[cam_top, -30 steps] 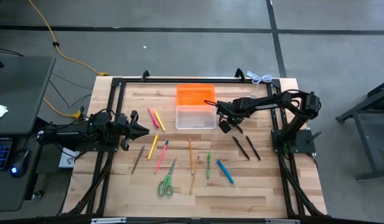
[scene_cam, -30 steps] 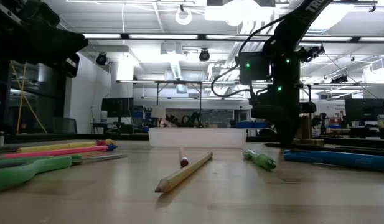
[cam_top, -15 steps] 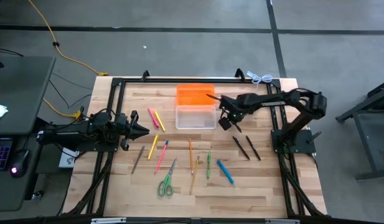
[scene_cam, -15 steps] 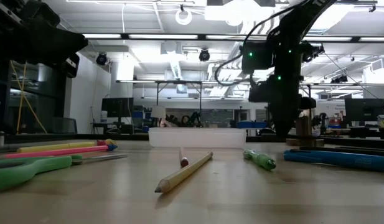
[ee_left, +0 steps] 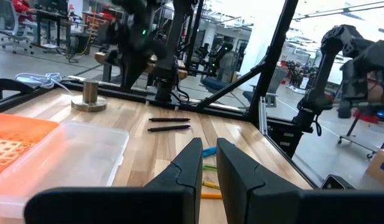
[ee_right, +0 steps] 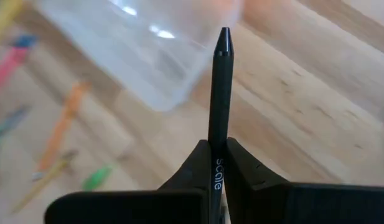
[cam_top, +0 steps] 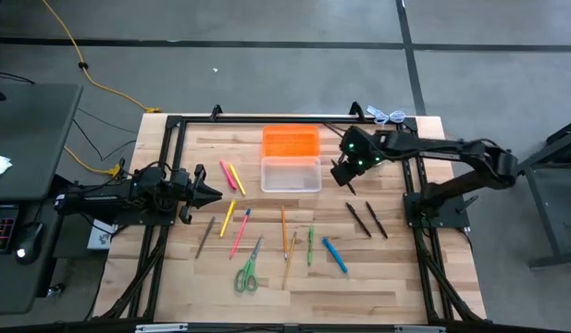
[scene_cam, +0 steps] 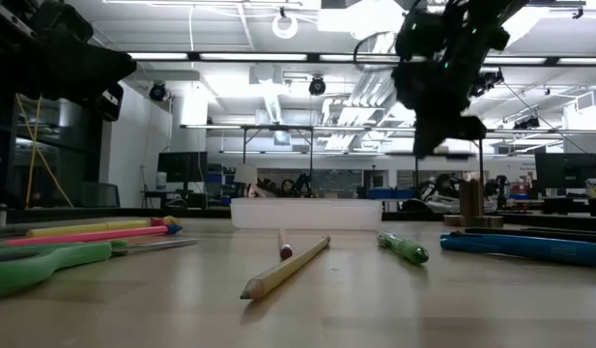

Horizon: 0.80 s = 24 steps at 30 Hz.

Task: Pick & place school supplies into a supply box
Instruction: Put the black pen into the transparent supply box

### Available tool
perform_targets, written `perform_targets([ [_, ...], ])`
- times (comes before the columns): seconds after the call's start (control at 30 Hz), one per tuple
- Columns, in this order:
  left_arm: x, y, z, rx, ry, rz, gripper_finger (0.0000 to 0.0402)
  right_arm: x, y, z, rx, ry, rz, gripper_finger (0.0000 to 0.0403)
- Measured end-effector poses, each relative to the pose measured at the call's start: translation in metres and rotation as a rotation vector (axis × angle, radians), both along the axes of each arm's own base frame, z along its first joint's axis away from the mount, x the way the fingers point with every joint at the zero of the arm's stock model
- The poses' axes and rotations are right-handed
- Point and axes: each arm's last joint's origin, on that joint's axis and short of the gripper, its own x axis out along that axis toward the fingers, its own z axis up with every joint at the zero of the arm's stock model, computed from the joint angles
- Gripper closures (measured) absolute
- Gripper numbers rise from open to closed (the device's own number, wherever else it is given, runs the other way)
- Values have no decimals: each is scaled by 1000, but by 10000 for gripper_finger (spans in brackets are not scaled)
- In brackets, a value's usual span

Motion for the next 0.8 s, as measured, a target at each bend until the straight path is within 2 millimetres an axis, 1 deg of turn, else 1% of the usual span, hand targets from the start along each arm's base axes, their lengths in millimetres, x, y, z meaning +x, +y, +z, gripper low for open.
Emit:
perform_targets([
  [0.2, 0, 0, 0, 0, 3, 0, 325, -9, 8, 36, 25, -275, 86, 397],
  [0.43, 0, 0, -1, 0, 8, -4, 325, -13, 17, 74, 50, -621, 288, 394],
  [0.67, 0, 0, -1, 0, 8, -4, 325, -7, 30, 98, 50, -865, 528, 398],
  [0.8, 0, 0, -1, -2, 8, -4, 325, -3, 40, 108, 16, -963, 608, 392],
])
